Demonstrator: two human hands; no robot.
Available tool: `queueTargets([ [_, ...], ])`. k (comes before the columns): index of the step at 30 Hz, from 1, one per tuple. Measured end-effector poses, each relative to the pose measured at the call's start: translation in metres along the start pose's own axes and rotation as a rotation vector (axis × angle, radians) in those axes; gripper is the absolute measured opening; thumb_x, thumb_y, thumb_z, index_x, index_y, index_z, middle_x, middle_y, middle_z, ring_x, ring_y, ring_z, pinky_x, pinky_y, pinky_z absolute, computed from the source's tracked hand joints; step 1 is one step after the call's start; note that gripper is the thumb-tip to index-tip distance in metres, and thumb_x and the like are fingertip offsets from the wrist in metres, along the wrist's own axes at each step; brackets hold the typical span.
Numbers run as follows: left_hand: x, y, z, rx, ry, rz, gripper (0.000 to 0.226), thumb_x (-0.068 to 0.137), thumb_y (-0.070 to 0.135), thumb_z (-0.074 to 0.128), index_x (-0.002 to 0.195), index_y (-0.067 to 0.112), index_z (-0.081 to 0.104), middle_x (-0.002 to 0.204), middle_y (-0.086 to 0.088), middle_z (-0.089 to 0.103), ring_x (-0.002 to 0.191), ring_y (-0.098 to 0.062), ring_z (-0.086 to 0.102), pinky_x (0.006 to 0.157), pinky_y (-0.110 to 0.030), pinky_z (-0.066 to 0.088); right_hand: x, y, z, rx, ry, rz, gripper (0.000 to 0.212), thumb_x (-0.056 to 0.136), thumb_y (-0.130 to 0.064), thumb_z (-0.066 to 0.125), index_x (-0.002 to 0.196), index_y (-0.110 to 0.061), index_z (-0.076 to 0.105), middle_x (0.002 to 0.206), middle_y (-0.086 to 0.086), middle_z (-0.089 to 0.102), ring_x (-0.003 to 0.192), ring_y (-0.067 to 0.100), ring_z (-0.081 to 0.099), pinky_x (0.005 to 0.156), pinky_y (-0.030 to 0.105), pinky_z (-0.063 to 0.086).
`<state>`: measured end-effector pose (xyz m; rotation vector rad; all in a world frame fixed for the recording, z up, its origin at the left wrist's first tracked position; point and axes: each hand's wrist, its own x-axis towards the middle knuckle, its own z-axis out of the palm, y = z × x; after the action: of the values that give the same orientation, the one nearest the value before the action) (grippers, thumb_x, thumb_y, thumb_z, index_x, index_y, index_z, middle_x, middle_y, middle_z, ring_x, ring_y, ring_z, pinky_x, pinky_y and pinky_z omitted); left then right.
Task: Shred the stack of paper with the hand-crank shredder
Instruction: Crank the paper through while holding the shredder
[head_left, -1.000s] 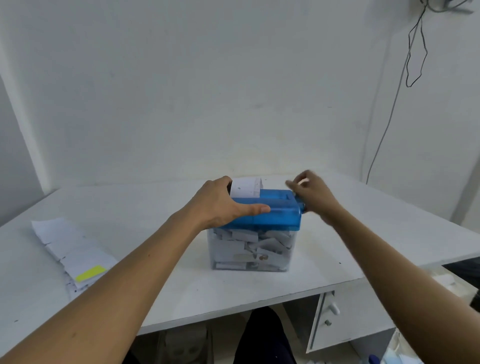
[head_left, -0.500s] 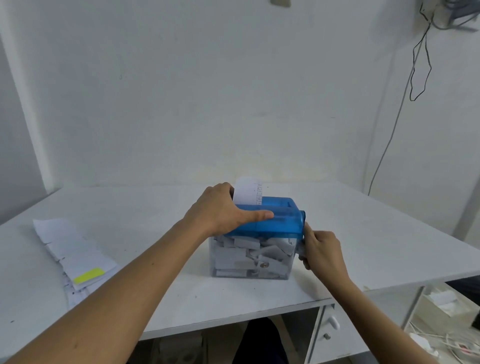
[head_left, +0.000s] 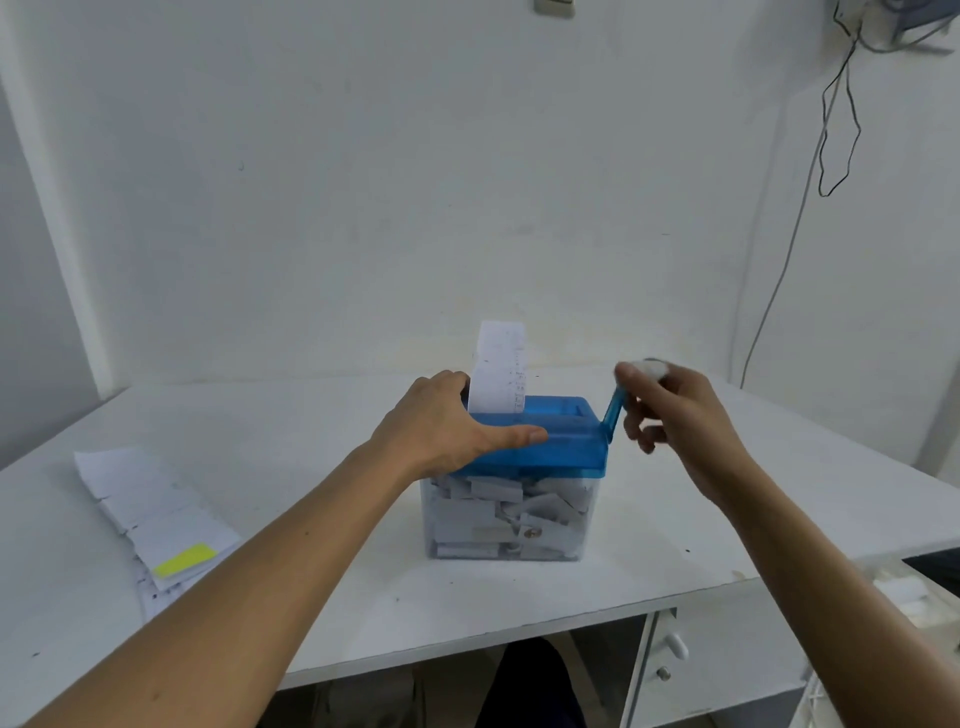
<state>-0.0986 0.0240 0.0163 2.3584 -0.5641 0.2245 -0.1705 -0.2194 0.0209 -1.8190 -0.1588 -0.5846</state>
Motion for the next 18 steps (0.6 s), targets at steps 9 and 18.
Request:
queueTargets([
  [9,-0.001,-0.001,0.002,-0.011,0.013,0.033,0.122,0.031,0.105,0.052,0.126,0.029,0.057,0.119,0.011,0.061,0.100,-0.013,0.062,0.077,-0.029,0.059,0.043,0.034,0.027,-0.168,0.204,0.039,0.027,0.097,-0.037,0.063,0.097,-0.010,0.056,0.094,0.005,0.066,0.072,0.017,0.063,0.053,0.027,0.057],
  [18,0.000,-0.002,0.003,0.032,0.021,0.000,0.123,0.033,0.107,0.050,0.130,0.033,0.052,0.118,0.015,0.058,0.102,-0.014,0.060,0.075,-0.032,0.061,-0.010,0.088,0.039,-0.175,-0.016,0.297,0.037,0.107,-0.027,0.041,0.086,-0.006,0.062,0.070,0.010,0.059,0.051,0.010,0.051,0.049,0.026,0.044],
])
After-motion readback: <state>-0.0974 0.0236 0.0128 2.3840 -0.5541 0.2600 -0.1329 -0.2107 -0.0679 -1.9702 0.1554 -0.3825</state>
